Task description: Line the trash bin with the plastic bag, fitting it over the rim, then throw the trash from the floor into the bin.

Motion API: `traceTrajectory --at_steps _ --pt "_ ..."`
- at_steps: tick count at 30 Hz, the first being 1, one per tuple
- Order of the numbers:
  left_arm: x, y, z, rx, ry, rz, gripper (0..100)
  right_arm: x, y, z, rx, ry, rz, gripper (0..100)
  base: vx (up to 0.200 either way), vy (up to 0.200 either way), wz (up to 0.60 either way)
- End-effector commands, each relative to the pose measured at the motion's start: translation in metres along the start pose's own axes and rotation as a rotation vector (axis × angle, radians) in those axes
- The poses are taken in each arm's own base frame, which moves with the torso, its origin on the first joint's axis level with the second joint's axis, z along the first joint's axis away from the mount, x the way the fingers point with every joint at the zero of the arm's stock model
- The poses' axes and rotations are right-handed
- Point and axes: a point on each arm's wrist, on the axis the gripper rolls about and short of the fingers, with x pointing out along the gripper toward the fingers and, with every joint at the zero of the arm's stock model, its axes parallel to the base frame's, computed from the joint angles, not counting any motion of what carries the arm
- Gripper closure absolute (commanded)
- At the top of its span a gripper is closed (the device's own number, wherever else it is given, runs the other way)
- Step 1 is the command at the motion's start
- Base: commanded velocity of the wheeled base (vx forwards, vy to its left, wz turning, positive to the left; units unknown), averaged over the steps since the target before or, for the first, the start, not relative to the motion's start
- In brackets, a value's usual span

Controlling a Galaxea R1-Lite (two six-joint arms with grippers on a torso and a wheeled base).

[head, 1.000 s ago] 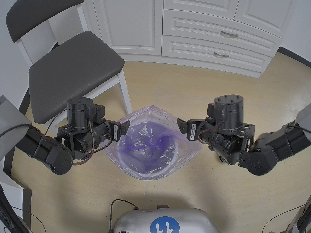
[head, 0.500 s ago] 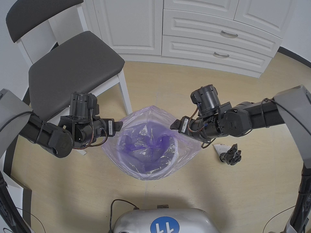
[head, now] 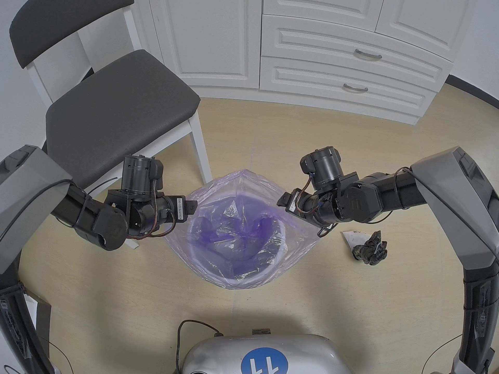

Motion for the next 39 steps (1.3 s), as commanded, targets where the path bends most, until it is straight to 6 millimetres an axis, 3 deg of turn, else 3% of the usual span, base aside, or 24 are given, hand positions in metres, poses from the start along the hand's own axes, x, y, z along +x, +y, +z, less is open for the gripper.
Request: traceTrajectory --at_steps 1,15,29,39 --pt "0.014 0.001 -0.009 -0.009 0.026 0.008 0 0.015 -0.003 -0.006 0.023 -0.017 -0.012 0 0.0 0.0 0.0" --pt "0.034 0.008 -0.011 -0.051 0.013 0.034 0 0.026 -0.002 -0.01 0.066 -0.034 0.001 0 0.0 0.0 0.0" --pt "0.071 0.017 -0.019 -0.073 0.01 0.114 0 0.039 -0.003 -0.01 0.106 -0.092 0.012 0 0.0 0.0 0.0" --pt "0.079 0.025 -0.024 -0.088 0.042 0.143 0 0.052 -0.01 -0.009 0.131 -0.097 -0.005 0 0.0 0.0 0.0"
